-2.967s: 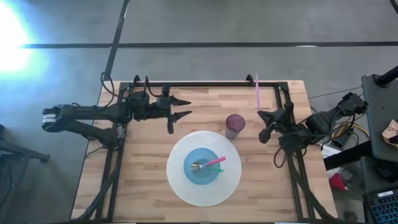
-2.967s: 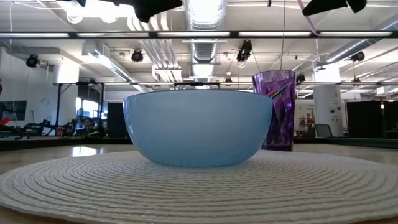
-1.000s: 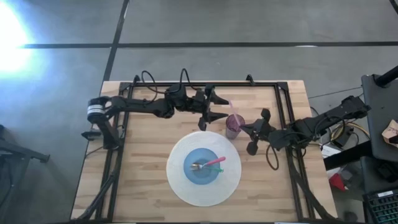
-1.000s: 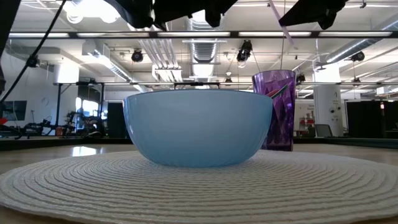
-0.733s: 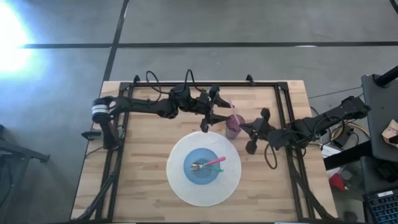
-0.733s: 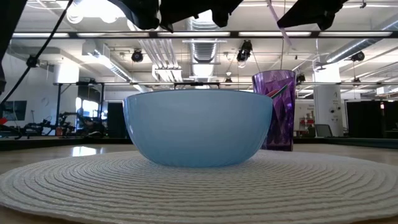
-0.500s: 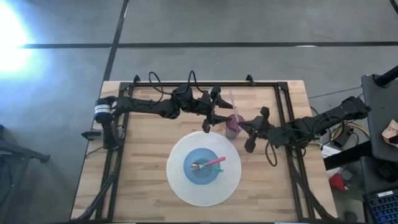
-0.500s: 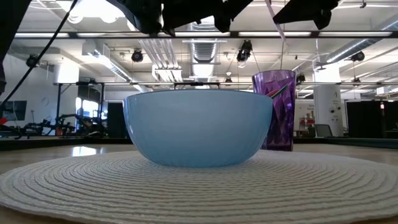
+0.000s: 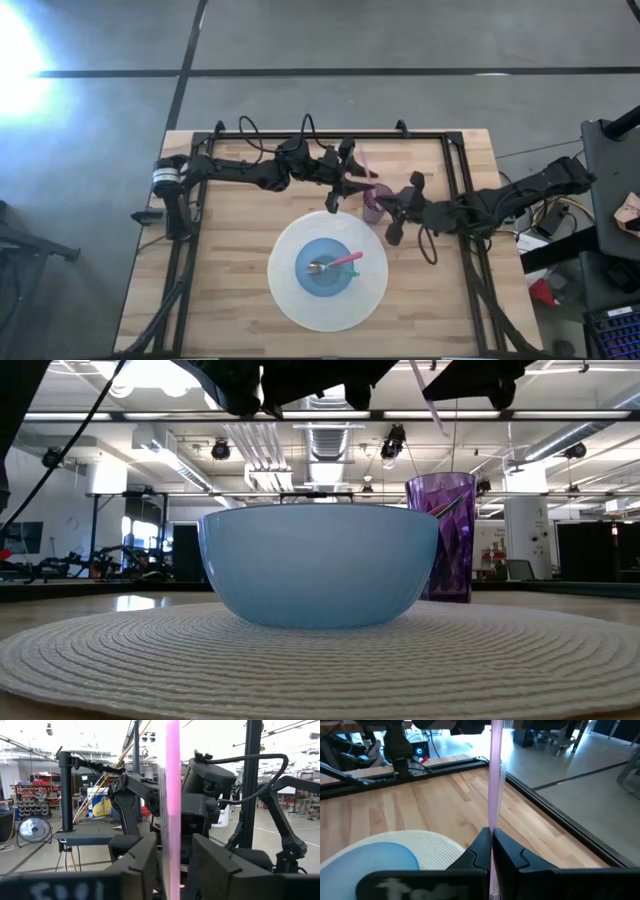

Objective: Pick & Place Utensil
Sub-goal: Put the purple straw into the purple cup

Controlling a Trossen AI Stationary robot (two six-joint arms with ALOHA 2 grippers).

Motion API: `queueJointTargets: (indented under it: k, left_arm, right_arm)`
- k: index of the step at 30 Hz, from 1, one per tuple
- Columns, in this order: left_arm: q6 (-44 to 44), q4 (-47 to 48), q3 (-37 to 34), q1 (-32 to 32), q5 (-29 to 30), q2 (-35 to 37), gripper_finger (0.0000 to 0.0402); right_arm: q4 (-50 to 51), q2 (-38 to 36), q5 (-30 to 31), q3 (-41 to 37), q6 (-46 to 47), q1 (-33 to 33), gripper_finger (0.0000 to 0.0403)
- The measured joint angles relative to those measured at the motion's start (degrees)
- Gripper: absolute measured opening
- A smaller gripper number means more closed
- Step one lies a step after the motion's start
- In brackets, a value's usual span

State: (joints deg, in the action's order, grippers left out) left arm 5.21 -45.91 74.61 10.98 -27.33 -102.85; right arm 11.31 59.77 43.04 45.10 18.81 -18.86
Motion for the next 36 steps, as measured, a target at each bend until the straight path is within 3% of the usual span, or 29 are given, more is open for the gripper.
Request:
queueJointTargets:
  k: [11,20,30,36]
  left_arm:
    - [0.0,0.6,0.0,0.0,-0.2,0.0,0.0007]
    - [-0.5,2.7,0.0,0.0,0.0,0.1,0.0001]
    - [-0.8,7.3,0.0,0.6,1.4,0.1,0.0000]
    - [-1.5,11.3,0.0,0.6,1.5,0.1,0.0000]
  right_arm:
    - [0.1,-0.3,0.0,0.2,0.0,0.2,0.0008]
    - [0.7,-0.4,-0.3,0.2,0.2,0.2,0.0018]
    - [0.8,-3.3,-0.2,0.5,0.7,0.2,0.0117]
    - [0.9,-7.3,-0.3,0.8,-0.2,0.1,0.0157]
